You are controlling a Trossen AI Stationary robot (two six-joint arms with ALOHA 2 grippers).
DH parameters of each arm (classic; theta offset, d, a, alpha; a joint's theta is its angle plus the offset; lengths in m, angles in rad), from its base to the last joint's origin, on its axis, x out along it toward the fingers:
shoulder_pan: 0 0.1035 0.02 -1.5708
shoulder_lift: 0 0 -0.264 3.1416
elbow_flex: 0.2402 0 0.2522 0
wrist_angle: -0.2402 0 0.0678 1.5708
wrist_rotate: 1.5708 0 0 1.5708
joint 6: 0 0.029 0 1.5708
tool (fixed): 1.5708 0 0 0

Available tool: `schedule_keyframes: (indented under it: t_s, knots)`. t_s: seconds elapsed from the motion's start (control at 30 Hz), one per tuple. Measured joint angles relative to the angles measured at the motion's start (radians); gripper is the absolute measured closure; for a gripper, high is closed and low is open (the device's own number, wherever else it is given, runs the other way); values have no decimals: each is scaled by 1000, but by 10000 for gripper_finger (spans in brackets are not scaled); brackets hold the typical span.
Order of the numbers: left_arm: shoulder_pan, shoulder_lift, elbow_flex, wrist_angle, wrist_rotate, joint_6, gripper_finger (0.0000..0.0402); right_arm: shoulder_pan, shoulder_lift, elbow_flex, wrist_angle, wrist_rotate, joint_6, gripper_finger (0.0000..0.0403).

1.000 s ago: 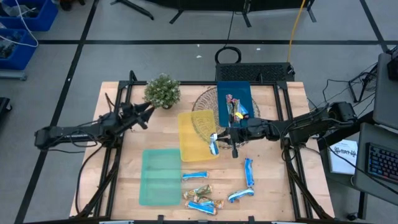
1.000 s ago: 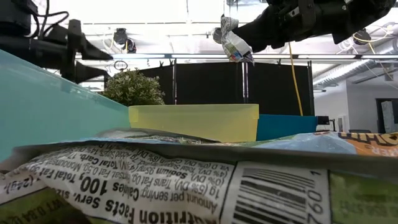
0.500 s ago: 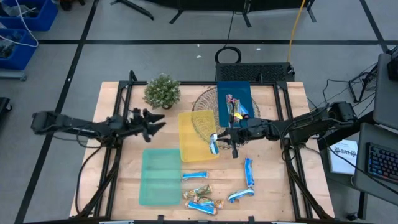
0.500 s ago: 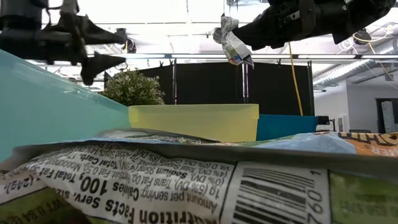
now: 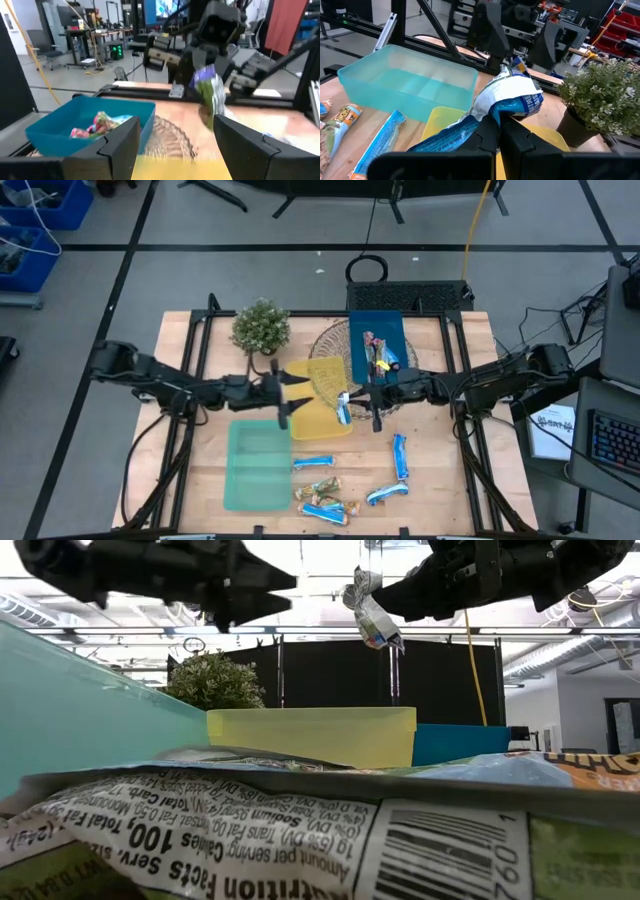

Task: Pick and place Granola Bars by type
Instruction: Put the blue granola bar into the yellow bin

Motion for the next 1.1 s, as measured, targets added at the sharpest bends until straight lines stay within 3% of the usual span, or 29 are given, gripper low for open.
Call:
schedule_keyframes:
  t_s: [0.33,1.1]
  knots:
    - [1,140,142,108,122,-41,147,0,1,0,-4,2,-22,403]
    - [29,308,265,97,149,-149,147,0,1,0,-1,3,-23,403]
